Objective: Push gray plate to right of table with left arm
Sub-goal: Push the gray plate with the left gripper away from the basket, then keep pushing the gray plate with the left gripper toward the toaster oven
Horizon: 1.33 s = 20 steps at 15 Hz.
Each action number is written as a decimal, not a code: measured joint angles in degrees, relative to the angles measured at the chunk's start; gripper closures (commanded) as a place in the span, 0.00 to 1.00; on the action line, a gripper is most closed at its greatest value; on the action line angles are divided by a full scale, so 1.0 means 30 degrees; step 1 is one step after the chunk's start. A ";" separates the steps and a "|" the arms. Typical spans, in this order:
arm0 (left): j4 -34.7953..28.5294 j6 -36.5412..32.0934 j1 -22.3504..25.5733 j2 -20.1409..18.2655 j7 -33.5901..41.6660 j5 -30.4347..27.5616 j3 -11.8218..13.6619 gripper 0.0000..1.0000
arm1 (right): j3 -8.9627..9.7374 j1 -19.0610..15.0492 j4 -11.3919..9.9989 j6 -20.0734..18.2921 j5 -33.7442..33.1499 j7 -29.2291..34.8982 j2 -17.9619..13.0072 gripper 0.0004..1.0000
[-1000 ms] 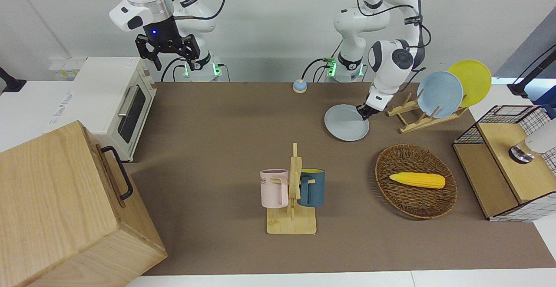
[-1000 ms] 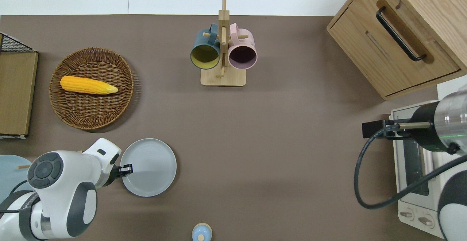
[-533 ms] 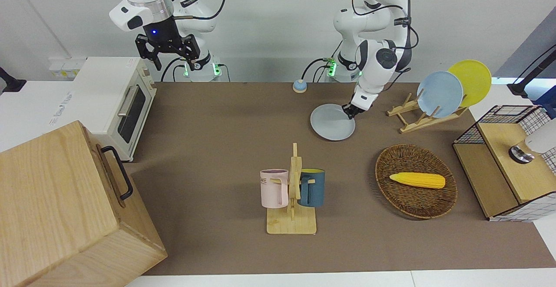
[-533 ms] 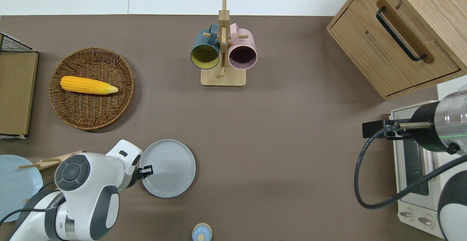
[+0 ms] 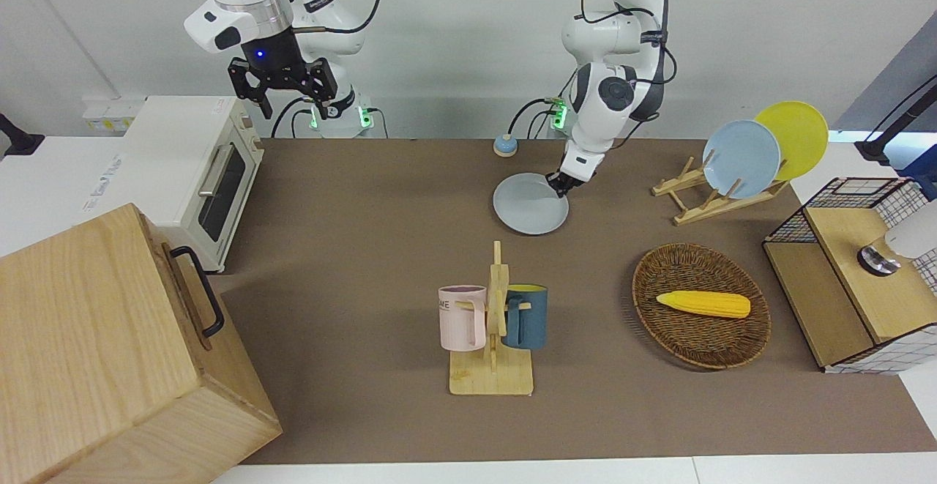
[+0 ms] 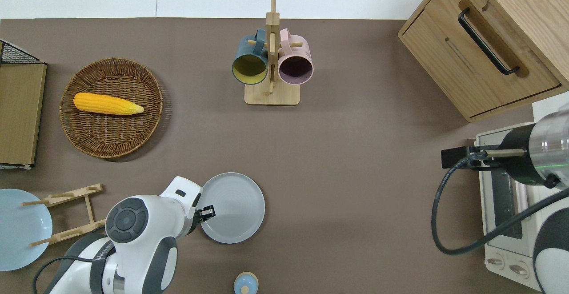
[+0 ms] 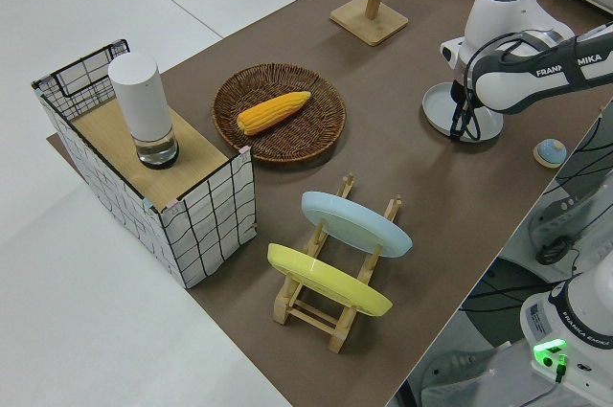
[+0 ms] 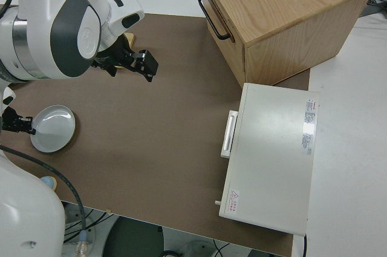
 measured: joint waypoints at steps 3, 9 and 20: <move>-0.0002 0.0520 -0.0187 0.0022 -0.1670 -0.0616 -0.1308 1.00 | 0.0000 0.0000 0.0000 0.0000 0.0000 0.0000 0.0000 0.00; -0.0004 0.1566 -0.0699 0.0174 -0.3780 -0.1347 -0.2787 1.00 | 0.0000 0.0000 0.0000 0.0000 0.0000 0.0000 0.0000 0.00; 0.0177 0.4130 -0.3667 0.1090 -0.8068 -0.1922 -0.2855 1.00 | 0.0001 0.0000 0.0000 0.0000 0.0000 0.0000 0.0000 0.00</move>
